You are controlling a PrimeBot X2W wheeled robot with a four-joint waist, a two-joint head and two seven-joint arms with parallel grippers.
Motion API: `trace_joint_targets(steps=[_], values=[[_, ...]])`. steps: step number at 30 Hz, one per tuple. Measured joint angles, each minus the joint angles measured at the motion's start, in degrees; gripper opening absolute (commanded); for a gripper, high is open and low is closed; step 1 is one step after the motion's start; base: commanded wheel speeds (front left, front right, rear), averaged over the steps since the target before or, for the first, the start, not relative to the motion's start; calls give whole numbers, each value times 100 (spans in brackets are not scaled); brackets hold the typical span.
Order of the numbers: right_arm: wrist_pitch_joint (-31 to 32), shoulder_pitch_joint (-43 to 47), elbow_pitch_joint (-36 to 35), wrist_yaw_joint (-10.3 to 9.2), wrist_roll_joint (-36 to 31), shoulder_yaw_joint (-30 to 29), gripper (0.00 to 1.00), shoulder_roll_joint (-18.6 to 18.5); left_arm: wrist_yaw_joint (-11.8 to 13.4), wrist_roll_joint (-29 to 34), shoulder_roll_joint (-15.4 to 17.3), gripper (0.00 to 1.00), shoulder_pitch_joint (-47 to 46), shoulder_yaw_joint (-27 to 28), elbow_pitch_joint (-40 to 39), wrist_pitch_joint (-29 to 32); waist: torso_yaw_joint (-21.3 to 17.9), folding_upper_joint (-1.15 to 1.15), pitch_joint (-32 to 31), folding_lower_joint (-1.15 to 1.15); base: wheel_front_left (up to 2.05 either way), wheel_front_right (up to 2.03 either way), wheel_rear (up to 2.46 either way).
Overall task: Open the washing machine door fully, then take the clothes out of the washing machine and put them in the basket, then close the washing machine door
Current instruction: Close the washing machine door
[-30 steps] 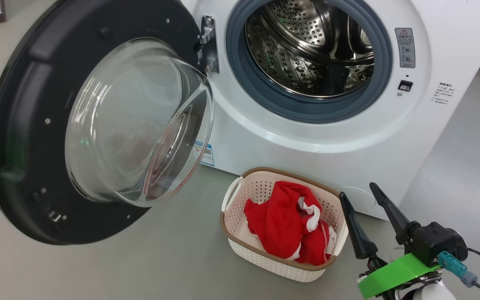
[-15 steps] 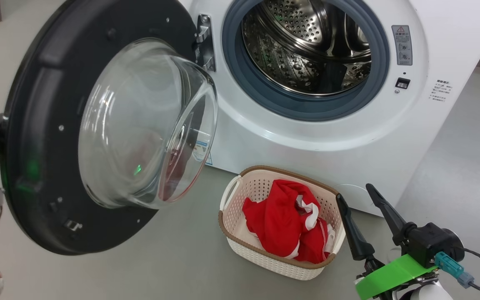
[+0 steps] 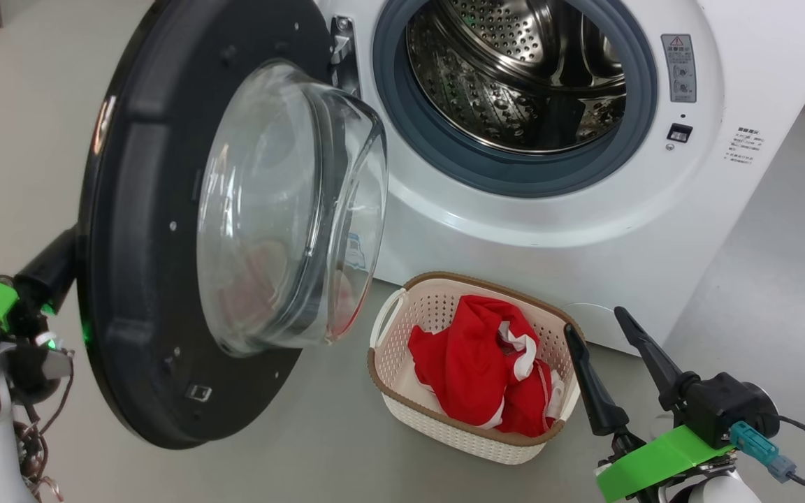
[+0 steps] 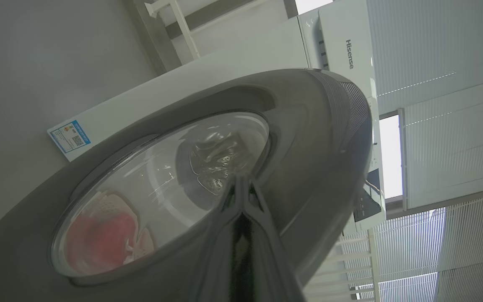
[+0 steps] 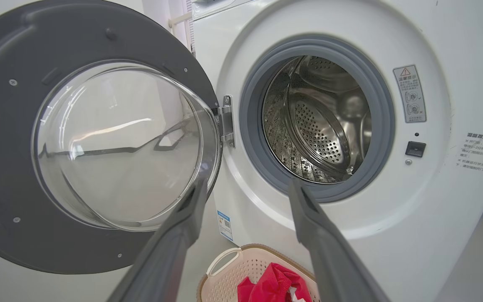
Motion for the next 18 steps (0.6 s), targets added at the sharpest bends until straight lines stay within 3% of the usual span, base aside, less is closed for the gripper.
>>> trace_joint_targets(steps=[18], values=[[0, -24, 13, 0, 37, 59, 100, 4, 287, -399, -354, 0, 782, -416, -1323, 213, -248, 0, 114, 0, 0, 0, 0]])
